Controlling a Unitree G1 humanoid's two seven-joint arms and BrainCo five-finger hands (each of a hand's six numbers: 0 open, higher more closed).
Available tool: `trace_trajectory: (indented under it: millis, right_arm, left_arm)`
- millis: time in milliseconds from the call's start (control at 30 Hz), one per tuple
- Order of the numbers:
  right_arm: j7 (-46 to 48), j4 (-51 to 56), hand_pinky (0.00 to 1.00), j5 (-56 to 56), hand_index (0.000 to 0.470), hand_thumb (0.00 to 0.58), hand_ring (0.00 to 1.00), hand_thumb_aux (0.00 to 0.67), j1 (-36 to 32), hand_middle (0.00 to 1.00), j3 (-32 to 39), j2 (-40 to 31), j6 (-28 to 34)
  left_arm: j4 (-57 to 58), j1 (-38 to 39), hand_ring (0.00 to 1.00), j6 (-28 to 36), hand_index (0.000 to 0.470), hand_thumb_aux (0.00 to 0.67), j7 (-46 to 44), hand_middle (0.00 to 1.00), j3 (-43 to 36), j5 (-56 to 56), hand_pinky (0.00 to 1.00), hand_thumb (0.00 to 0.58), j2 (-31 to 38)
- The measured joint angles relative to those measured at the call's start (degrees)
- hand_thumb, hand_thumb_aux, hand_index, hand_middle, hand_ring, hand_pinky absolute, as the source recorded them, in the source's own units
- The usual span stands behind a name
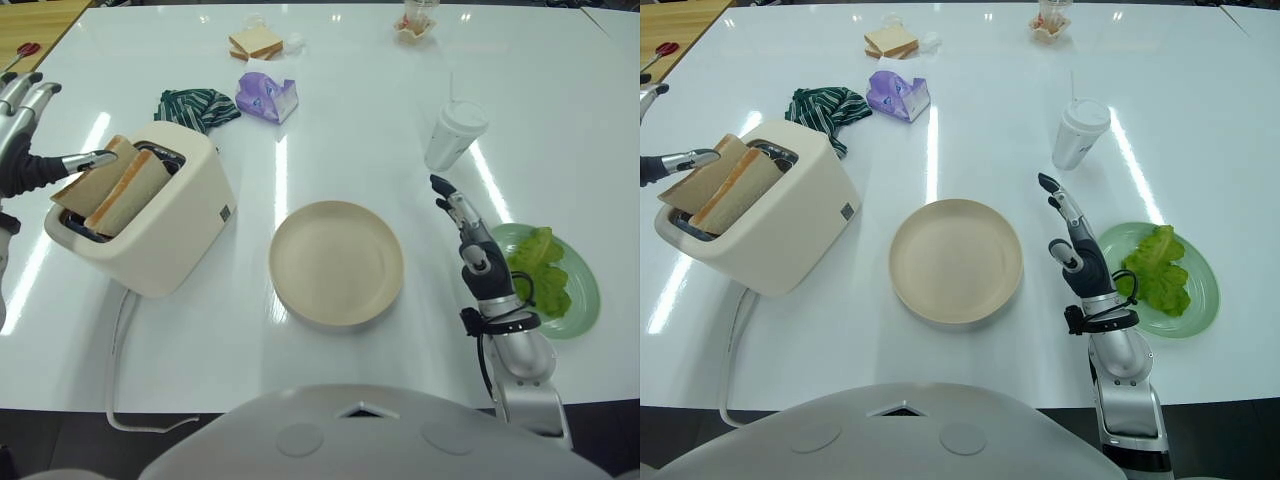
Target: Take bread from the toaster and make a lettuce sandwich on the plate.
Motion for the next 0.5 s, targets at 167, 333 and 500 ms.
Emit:
trace_trajectory:
  millis: [167,333,500]
  right_arm:
    - [0.0,-0.1,0.0,0.0,0.0,0.0,0.0,0.0,0.1,0.0,0.1,0.0,0.0]
    - [0.0,-0.2,0.0,0.0,0.0,0.0,0.0,0.0,0.6,0.0,0.1,0.0,0.0]
    - [0.0,-0.5,0.0,0.0,0.0,0.0,0.0,0.0,0.9,0.0,0.1,0.0,0.0]
  left_arm:
    - [0.8,0.2,0.0,-0.2,0.0,0.0,-0.4,0.0,-0.6,1.1,0.0,0.0,0.2]
    - [2.4,0.2,0.0,-0.2,0.006,0.008,-0.4,0.0,-1.2,2.2,0.0,0.014,0.9]
    - [2.9,0.3,0.0,0.0,0.041,0.058,-0.5,0.0,-1.3,2.2,0.0,0.096,0.9]
